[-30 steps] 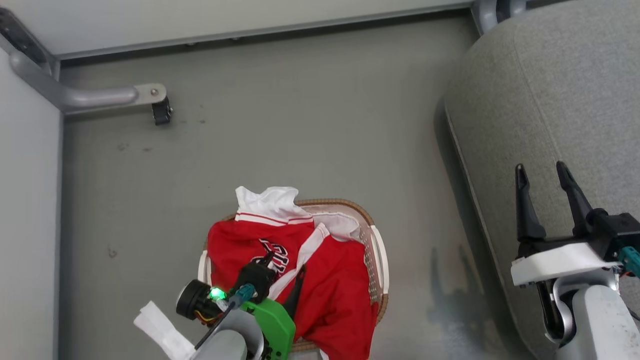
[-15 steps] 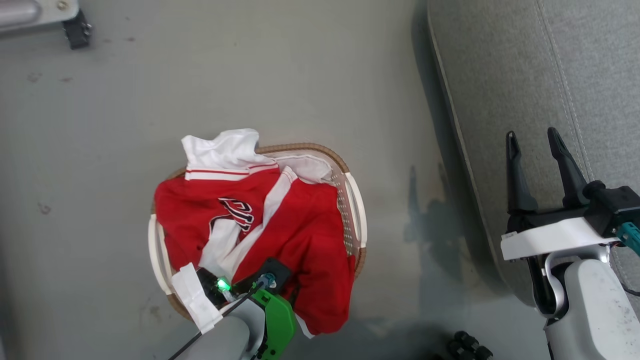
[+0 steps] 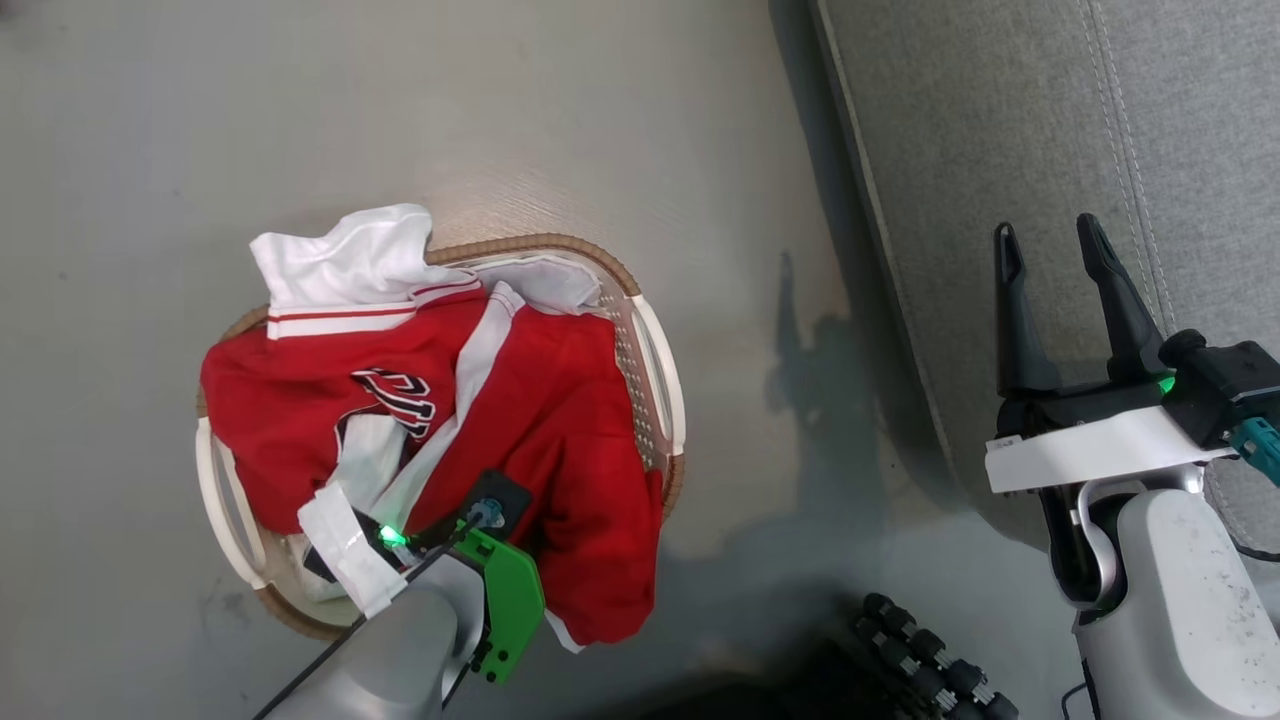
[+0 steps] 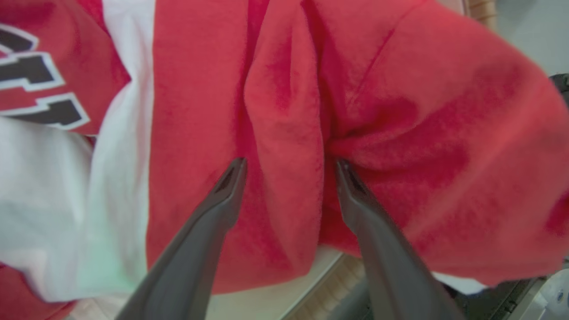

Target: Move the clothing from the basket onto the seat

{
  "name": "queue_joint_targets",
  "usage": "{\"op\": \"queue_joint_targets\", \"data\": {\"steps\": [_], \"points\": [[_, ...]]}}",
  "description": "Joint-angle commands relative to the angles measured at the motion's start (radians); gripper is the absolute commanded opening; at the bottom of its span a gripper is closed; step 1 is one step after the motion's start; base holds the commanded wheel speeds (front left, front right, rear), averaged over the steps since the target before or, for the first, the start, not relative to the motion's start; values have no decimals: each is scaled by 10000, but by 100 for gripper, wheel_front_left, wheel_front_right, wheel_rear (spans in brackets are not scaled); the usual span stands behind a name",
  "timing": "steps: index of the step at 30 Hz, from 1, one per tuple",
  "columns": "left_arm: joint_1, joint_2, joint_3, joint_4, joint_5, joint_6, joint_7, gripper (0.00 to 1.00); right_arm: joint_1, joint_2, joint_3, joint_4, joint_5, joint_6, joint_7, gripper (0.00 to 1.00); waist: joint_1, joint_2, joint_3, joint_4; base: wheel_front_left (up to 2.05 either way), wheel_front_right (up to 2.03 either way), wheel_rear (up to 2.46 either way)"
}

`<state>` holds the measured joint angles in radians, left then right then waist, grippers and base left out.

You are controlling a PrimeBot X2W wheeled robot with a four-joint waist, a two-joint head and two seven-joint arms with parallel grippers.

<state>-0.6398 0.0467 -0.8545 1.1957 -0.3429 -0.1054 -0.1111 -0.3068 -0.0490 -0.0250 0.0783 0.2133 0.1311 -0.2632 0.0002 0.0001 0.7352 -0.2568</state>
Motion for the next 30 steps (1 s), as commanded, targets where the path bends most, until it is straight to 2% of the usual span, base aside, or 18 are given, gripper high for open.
{"op": "queue_joint_targets", "data": {"steps": [1, 3, 4, 5, 6, 16, 24, 30], "points": [[-229, 63, 9, 83, -115, 33, 8, 99, -103, -26, 20, -19, 101, -6, -25, 100, -2, -1, 185, -186, 0, 0, 0], [-287, 68, 89, 229, -248, 73, 85, 47, -116, -26, 60, 8, 146, -6, -25, 100, -2, -1, 212, -237, 0, 0, 0], [-317, 67, 117, 266, -306, 91, 104, 36, -126, -26, 82, 18, 170, -6, -25, 100, -2, -1, 219, -260, 0, 0, 0], [-349, 65, 130, 311, -369, 101, 109, 13, -139, -26, 105, 28, 200, -6, -25, 100, -2, -1, 222, -287, 0, 0, 0], [-371, 65, 135, 348, -408, 109, 96, 0, -155, -28, 124, 38, 213, -6, -25, 100, -2, -1, 223, -306, 0, 0, 0], [-31, 64, 168, 163, -929, -30, -725, 0, 50, -29, 16, 443, 151, -6, -25, 100, -2, -1, -575, -33, 0, 0, 0], [523, 63, -177, -125, -1081, -197, -1286, 0, 490, -32, -100, 889, -96, -6, -25, 100, -2, -1, -2253, 472, 0, 0, 0], [932, 217, -362, -841, -1192, -245, -1488, 0, 1077, -36, -301, 1179, -449, -8, -25, 100, -2, -1, -3798, 1036, 0, 0, 0]]}}
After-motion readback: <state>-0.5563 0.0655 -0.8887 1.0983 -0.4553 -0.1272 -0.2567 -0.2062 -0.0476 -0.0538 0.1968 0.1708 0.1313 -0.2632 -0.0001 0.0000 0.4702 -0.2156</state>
